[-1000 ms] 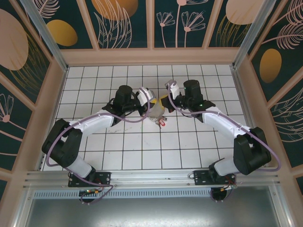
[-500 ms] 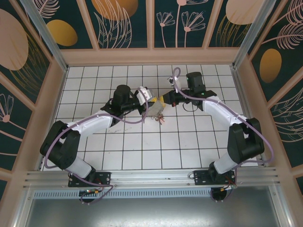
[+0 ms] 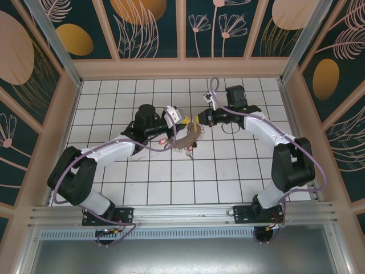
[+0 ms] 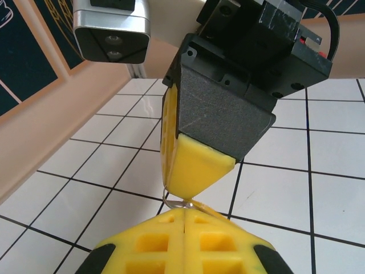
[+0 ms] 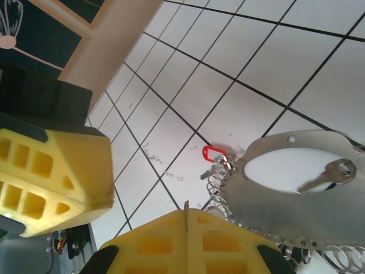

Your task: Put the keys on the keyring

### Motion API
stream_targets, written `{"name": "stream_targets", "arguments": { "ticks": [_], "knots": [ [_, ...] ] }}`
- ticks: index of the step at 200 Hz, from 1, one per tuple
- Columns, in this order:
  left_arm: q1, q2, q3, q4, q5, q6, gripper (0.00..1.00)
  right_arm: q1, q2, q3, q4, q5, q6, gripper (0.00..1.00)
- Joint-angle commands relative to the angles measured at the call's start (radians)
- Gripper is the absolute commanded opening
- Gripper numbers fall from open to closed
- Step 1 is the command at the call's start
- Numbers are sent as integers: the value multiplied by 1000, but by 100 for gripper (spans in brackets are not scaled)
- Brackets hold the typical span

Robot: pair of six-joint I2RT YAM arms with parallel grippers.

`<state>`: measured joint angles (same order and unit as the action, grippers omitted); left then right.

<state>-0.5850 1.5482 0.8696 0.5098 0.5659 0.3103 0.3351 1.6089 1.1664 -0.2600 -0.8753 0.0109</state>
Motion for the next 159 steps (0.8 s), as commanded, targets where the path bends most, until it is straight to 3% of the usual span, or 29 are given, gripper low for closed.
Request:
{"name": "stream_targets", "arguments": {
  "ticks": [1,24,59,93,146,159],
  "knots": [
    [11,-3,11,-16,-8,-26,0,-39,-39,-11,22,82,6,0],
    [21,-12,-8,-23,-43,-27,6,-105,-98,-55,37,193,-21,0],
    [28,-1,10,-76,-87,-33,14,-193,-147,-64,-76,513,-142,0],
    [27,49,45,-59,-139,-145,22,-228,-122,-96,-138,760,-242,0],
    [42,69,54,-54,-230,-269,23,-222,76,-122,-101,772,-178,0],
    [50,64,60,-79,-242,-298,24,-216,114,-117,-82,791,-162,6]
  ]
}}
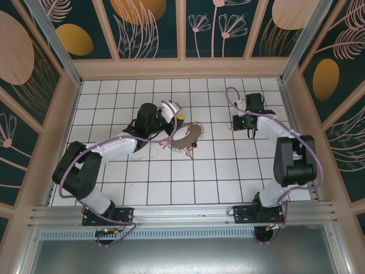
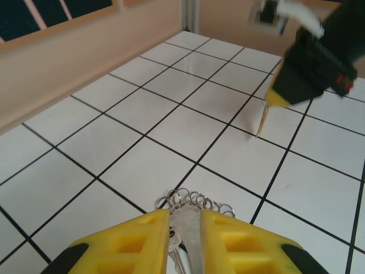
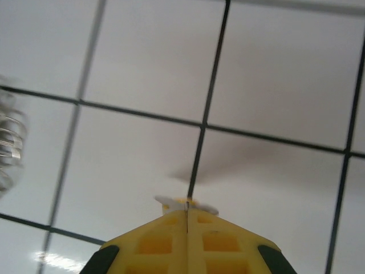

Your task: Put the keys on the keyring

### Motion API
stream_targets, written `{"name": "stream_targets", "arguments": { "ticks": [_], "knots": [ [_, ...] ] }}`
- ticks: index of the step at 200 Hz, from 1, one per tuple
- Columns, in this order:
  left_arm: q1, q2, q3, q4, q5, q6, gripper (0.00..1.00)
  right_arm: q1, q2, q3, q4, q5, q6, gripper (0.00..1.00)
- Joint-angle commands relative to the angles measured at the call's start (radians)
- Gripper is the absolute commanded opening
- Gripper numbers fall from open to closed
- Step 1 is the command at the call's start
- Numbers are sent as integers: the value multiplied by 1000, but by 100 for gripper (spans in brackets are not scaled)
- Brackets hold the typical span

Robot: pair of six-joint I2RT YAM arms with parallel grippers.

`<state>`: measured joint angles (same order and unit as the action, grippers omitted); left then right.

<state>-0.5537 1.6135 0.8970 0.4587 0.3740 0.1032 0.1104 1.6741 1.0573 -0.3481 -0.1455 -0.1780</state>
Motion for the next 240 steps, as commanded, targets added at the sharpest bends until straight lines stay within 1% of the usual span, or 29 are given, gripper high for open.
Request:
{"name": "stream_targets", "arguments": {
  "ticks": [1,14,20,26,40,61,73,84,98,103,108,121,133,149,168,172,179,189,214,240],
  "knots": [
    [20,-2,32,-30,-51,-92,24,10,52,-7,8,62,28,6],
    [24,-7,47,-78,-99,-119,25,14,85,-3,29,59,35,13],
    [26,-6,57,-105,-132,-132,28,14,97,-1,41,54,37,15],
    [28,-7,66,-128,-164,-146,29,15,106,-1,58,43,43,18],
    [33,-16,69,-183,-207,-159,29,14,115,0,96,11,57,21],
    [38,-49,70,-217,-283,-178,30,26,104,14,138,-33,81,24],
    [40,-75,57,-225,-327,-181,38,43,86,28,147,-53,91,25],
    [40,-105,38,-227,-391,-207,54,68,78,44,148,-62,101,25],
    [41,-142,16,-239,-505,-263,73,106,79,67,158,-80,121,26],
    [42,-156,8,-243,-535,-274,78,122,85,73,167,-98,138,26],
    [43,-168,-1,-244,-548,-274,79,136,93,80,179,-122,163,26],
    [44,-194,-21,-251,-547,-263,81,159,123,93,219,-201,278,27],
    [46,-209,-38,-260,-547,-262,82,161,166,114,240,-277,394,27],
    [47,-222,-62,-268,-546,-265,82,163,222,142,232,-301,466,27],
    [47,-232,-85,-269,-544,-267,82,164,260,153,222,-302,491,28],
    [47,-233,-88,-271,-538,-268,82,165,265,154,218,-299,494,29],
    [46,-236,-91,-273,-529,-265,82,164,271,153,213,-302,494,33],
    [46,-238,-97,-275,-515,-260,82,162,274,149,221,-322,497,34],
    [46,-236,-113,-272,-500,-255,82,158,273,143,245,-345,520,34],
    [46,-231,-121,-273,-478,-255,82,159,301,160,246,-355,519,32]
  ]
}}
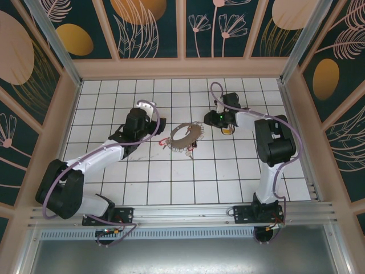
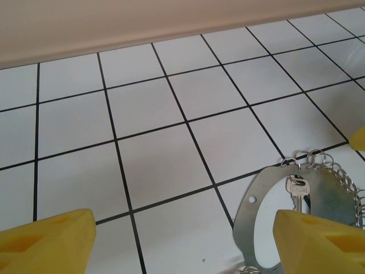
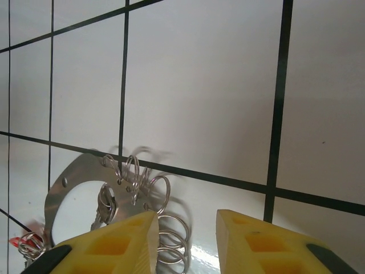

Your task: Put the keys on the keyring

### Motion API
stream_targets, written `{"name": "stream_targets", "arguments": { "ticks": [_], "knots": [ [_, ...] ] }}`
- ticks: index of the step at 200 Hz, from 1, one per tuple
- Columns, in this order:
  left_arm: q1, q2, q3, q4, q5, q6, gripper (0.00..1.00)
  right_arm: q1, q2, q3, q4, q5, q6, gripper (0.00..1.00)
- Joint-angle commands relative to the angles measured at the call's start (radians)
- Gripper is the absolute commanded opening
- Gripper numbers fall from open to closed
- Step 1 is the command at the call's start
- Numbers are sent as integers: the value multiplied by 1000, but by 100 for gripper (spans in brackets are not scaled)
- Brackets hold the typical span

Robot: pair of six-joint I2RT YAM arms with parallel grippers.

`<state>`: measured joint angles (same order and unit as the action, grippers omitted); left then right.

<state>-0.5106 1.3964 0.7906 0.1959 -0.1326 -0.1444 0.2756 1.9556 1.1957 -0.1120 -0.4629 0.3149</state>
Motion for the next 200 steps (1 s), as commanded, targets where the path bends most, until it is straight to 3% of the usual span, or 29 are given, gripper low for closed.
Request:
{"name": "stream_targets", "arguments": {
  "ticks": [1,112,200],
  "knots": [
    [4,-14,-15,-11,30,-7,81,-7,21,22,9,-37,26,32],
    [3,15,-35,7,86,-20,81,-4,98,64,30,-129,88,30],
    [3,45,-33,28,111,-41,81,0,126,56,78,-185,150,23]
  ]
}}
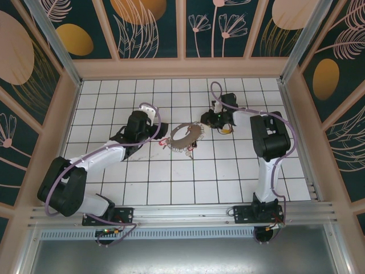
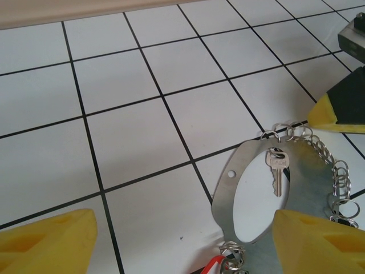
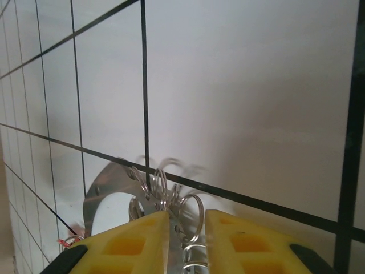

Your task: Put the keys on the keyring

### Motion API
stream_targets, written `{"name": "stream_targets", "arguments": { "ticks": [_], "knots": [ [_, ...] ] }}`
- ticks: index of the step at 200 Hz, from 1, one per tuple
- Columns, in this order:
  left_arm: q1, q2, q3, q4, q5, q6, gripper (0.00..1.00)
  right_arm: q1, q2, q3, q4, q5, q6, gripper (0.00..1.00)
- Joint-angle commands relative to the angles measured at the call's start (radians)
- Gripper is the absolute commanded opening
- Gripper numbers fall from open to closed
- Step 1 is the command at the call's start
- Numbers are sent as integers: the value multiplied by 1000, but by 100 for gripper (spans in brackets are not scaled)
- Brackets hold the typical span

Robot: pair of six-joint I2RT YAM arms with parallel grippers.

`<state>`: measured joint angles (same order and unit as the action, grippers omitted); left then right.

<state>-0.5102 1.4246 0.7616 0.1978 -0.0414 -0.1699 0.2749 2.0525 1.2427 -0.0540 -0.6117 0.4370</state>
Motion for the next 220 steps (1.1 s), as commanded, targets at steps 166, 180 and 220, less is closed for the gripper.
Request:
{"name": "stream_targets", "arguments": {
  "ticks": [166,180,220],
  "knots": [
    [2,46,0,46,31,-13,81,14,76,36,40,-89,89,7],
    [2,48,2,51,34,-13,81,14,74,37,38,-86,83,4],
    [2,61,12,78,61,-33,81,19,20,-19,112,-81,56,0]
  ]
}}
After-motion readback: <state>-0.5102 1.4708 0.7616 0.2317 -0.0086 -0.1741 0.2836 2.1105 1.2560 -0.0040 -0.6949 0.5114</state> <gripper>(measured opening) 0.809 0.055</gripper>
